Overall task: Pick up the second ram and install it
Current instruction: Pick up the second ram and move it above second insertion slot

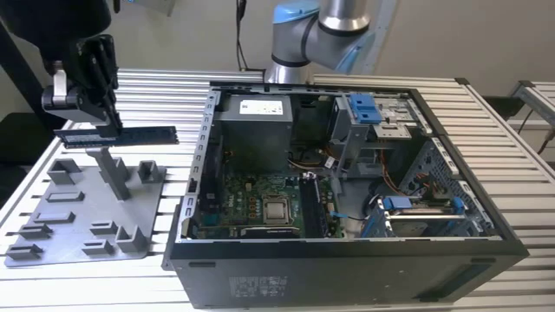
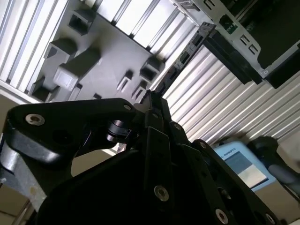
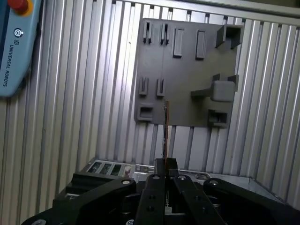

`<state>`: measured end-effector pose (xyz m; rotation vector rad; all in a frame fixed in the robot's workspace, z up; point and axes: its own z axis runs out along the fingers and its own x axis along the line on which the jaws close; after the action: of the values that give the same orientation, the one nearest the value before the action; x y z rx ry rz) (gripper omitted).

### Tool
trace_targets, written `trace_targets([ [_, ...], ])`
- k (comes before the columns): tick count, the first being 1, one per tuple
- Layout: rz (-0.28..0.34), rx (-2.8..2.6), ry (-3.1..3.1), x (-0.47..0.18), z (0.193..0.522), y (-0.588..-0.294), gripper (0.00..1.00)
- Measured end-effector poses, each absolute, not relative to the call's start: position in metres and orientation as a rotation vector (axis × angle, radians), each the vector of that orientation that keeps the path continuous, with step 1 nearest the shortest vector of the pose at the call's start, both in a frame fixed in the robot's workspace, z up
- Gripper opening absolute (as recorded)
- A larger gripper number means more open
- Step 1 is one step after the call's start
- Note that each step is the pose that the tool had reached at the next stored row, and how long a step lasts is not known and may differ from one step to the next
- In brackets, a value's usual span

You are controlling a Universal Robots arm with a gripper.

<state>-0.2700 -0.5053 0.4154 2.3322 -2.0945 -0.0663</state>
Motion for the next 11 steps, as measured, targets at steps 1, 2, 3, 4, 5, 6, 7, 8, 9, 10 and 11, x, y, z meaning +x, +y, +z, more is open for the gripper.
trace_targets([
  [1, -0.066, 2.332, -2.094, -0.265, 0.415, -0.505, 0.13],
  [2, -0.067, 2.332, -2.094, -0.261, 0.415, -0.505, 0.13],
  [3, -0.067, 2.332, -2.094, -0.256, 0.415, -0.505, 0.13],
  [4, -0.067, 2.332, -2.094, -0.252, 0.415, -0.505, 0.13],
  [5, -0.067, 2.332, -2.094, -0.247, 0.415, -0.505, 0.13],
  [6, -0.067, 2.332, -2.094, -0.242, 0.415, -0.505, 0.13],
  [7, -0.067, 2.332, -2.094, -0.238, 0.415, -0.505, 0.13],
  [8, -0.067, 2.332, -2.094, -0.234, 0.415, -0.505, 0.13],
  [9, -0.068, 2.332, -2.094, -0.229, 0.415, -0.505, 0.13],
  [10, -0.068, 2.332, -2.094, -0.225, 0.415, -0.505, 0.13],
  [11, -0.068, 2.332, -2.094, -0.22, 0.415, -0.505, 0.13],
])
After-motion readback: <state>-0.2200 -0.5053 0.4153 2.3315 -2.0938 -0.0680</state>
